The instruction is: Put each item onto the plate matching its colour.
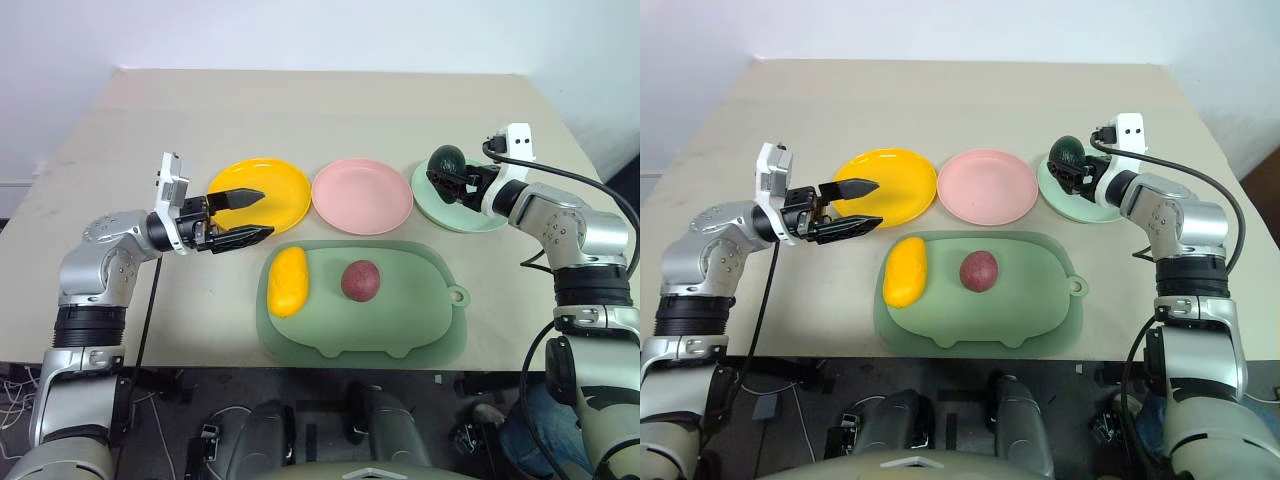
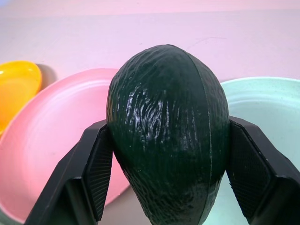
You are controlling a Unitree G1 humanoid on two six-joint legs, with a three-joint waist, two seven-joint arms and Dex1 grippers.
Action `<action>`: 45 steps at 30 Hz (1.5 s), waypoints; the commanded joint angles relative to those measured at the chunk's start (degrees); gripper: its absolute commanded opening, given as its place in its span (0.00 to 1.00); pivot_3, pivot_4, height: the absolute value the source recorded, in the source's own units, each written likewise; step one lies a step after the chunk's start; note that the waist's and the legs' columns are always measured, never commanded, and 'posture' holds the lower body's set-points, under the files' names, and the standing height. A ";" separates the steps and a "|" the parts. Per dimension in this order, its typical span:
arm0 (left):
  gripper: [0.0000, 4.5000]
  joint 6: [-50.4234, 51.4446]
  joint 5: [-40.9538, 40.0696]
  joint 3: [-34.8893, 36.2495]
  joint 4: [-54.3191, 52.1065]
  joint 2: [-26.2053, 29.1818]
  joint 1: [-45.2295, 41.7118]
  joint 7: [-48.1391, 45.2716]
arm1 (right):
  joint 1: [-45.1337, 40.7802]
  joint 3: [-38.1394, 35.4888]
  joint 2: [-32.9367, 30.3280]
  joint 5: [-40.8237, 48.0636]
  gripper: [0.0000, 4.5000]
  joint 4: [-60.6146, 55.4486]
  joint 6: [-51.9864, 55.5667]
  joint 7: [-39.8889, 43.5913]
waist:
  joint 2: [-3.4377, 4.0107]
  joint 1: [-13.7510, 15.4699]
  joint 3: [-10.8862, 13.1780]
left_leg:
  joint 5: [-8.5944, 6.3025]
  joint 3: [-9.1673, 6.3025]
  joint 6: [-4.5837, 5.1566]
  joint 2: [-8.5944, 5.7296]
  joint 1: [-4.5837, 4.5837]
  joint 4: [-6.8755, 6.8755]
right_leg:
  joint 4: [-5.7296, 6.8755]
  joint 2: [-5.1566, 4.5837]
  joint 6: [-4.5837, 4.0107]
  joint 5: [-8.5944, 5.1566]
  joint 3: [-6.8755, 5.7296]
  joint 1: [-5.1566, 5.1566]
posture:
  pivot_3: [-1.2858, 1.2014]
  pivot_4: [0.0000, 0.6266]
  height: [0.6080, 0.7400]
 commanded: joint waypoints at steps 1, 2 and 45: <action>1.00 0.24 -1.39 1.93 -2.67 1.02 0.22 0.33 | -2.22 -1.28 0.45 -0.97 0.68 2.72 -1.35 2.76 | 0.00 -0.03 0.00 | 0.00 0.00 0.00 0.00 0.00 0.00 | 0.00 0.00 0.00 0.00 0.00 0.00 | 0.52 0.24 1.00; 1.00 0.30 -1.36 2.05 -2.94 1.09 0.52 0.37 | -1.81 -0.70 0.33 -2.38 0.68 3.47 -3.00 3.39 | 0.01 0.01 0.01 | 0.00 -0.01 0.00 0.00 0.00 0.00 | 0.01 0.00 0.00 0.00 0.00 0.00 | 0.52 0.24 1.00; 1.00 1.52 -1.97 1.82 -3.08 1.42 0.45 0.23 | 19.00 2.38 1.16 17.07 0.99 -46.59 18.84 15.03 | 0.03 0.22 0.02 | 0.01 -0.15 -0.02 -0.02 0.02 0.01 | 0.03 -0.03 0.00 0.00 -0.02 0.02 | 0.52 0.24 1.00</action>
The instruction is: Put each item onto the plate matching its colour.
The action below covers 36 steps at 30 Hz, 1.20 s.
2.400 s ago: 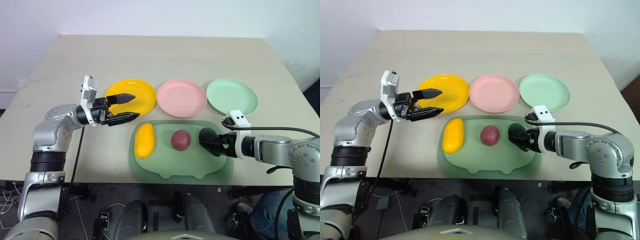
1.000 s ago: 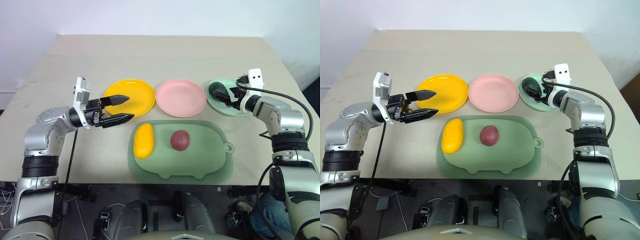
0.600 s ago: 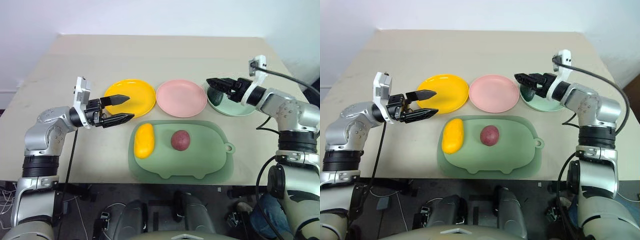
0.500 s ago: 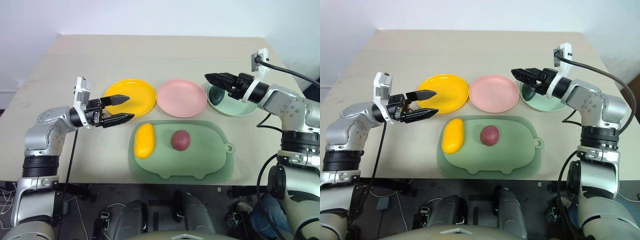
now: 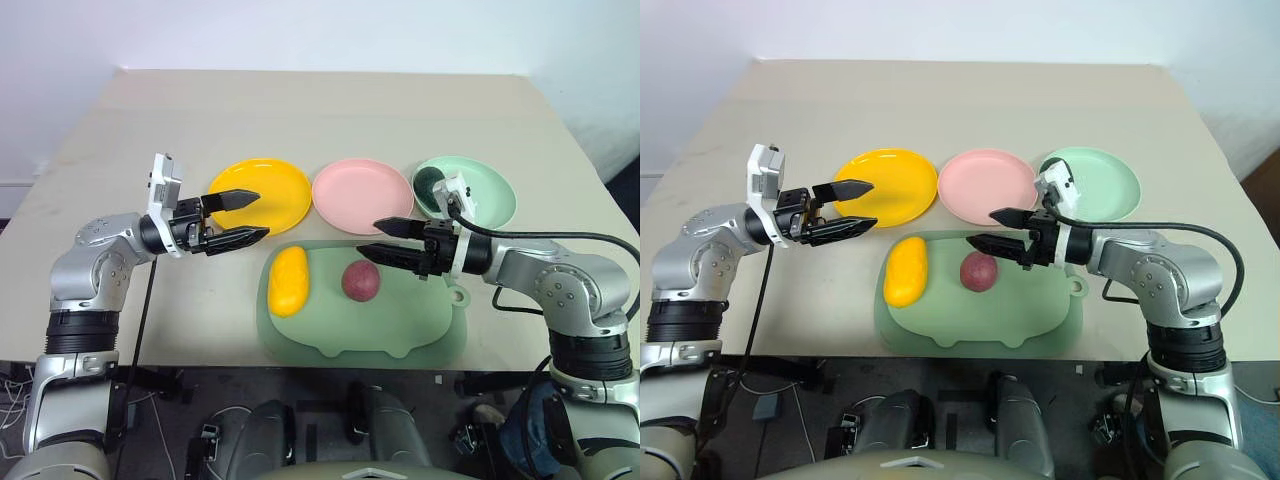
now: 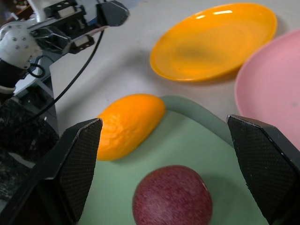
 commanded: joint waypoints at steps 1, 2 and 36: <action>1.00 0.20 -0.87 0.89 -1.33 0.61 -1.02 -0.13 | 1.27 2.02 -1.16 -0.18 0.99 -4.07 -2.34 1.90 | 0.00 0.02 0.00 | 0.00 0.00 0.00 0.00 0.00 0.00 | 0.00 0.00 0.00 0.00 0.00 0.00 | 0.52 0.24 1.00; 1.00 0.22 -0.88 0.90 -1.37 0.63 -1.02 -0.13 | 1.53 2.47 -1.30 -0.35 0.99 -4.34 -2.66 2.08 | 0.00 -0.01 0.00 | 0.00 0.00 0.00 0.00 0.00 0.00 | 0.00 0.00 0.00 0.00 0.00 0.00 | 0.52 0.24 1.00; 1.00 1.93 -1.71 2.01 -3.97 1.80 0.21 0.50 | 6.19 16.43 -3.55 -22.03 0.99 1.37 -20.70 7.03 | -0.02 0.00 -0.01 | 0.00 0.03 -0.01 -0.03 0.01 0.01 | -0.01 0.01 -0.01 0.00 -0.01 0.01 | 0.52 0.24 1.00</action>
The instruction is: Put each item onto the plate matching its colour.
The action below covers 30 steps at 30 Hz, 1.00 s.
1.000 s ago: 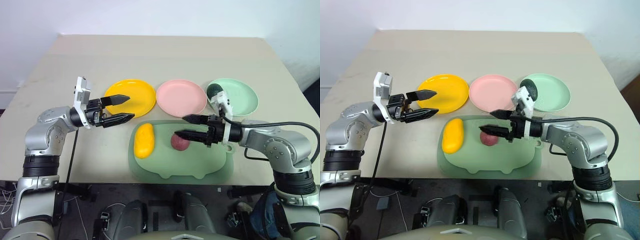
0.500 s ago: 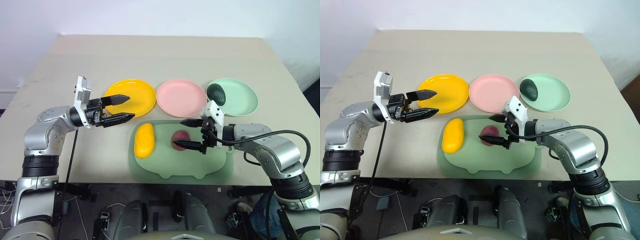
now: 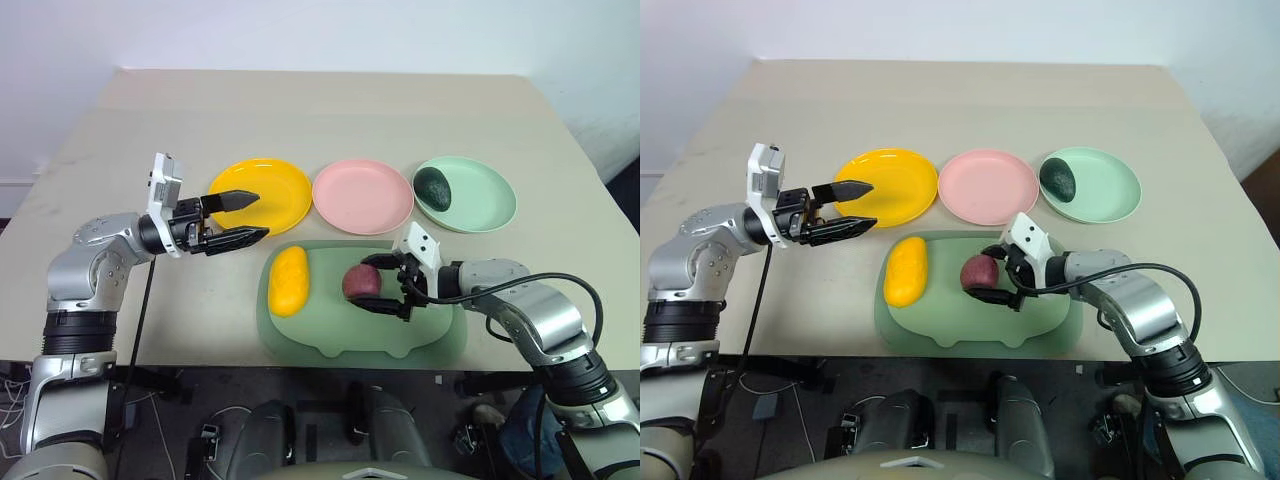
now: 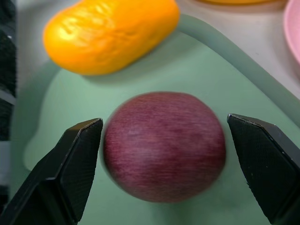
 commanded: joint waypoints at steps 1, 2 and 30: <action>1.00 -0.08 -1.54 1.96 -2.16 1.02 -0.12 -0.07 | -0.67 -0.19 0.44 -0.67 0.99 0.19 -1.14 0.19 | 0.00 0.00 0.00 | 0.00 0.00 0.00 0.00 0.00 0.00 | 0.00 0.00 0.00 0.00 0.00 0.00 | 0.52 0.24 1.00; 1.00 -0.10 -1.51 1.97 -2.21 1.02 -0.08 -0.05 | -1.01 -0.48 0.83 -0.96 0.96 0.72 -1.15 -0.29 | 0.00 -0.01 0.00 | 0.00 0.00 0.00 0.00 0.00 0.00 | 0.00 0.00 0.00 0.00 0.00 0.00 | 0.52 0.24 1.00; 1.00 0.39 -2.48 2.75 -3.18 1.41 1.26 0.74 | -20.61 -10.60 15.52 -4.02 0.72 28.30 -8.80 -16.49 | 0.02 -0.30 0.01 | 0.14 0.10 -0.25 -0.01 -0.02 -0.02 | 0.02 0.01 0.00 0.00 0.00 -0.01 | 0.52 0.24 1.00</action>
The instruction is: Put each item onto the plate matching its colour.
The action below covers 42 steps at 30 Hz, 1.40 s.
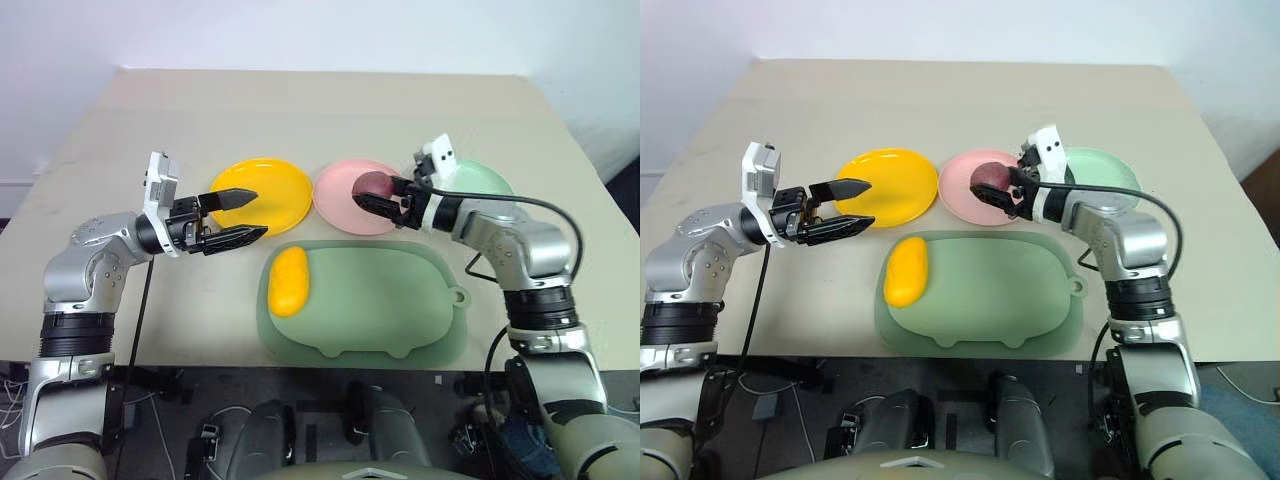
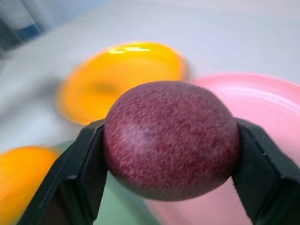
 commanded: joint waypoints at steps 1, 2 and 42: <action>1.00 0.20 -1.31 2.05 -2.24 1.32 0.35 0.23 | -1.58 -0.29 1.99 -3.57 0.72 4.92 -8.24 -1.91 | 0.01 -0.05 0.01 | 0.01 0.00 -0.01 0.01 0.00 0.00 | 0.00 0.01 0.00 0.00 0.00 -0.01 | 0.52 0.24 1.00; 1.00 0.24 -1.29 2.02 -2.30 1.40 0.42 0.32 | -1.73 -0.06 2.25 -4.45 0.72 6.24 -9.88 -1.78 | 0.02 -0.05 0.01 | 0.03 0.01 -0.05 0.01 0.00 -0.01 | 0.01 0.01 0.00 0.00 0.00 -0.01 | 0.52 0.24 1.00; 1.00 45.07 -4.95 -6.19 -17.17 12.38 -8.74 24.69 | -7.07 -11.61 2.98 9.21 0.99 3.06 2.88 -0.73 | 0.09 -0.17 0.05 | 0.06 -0.13 -0.10 0.05 0.05 -0.07 | 0.05 0.02 0.00 0.00 0.10 -0.03 | 0.52 0.24 1.00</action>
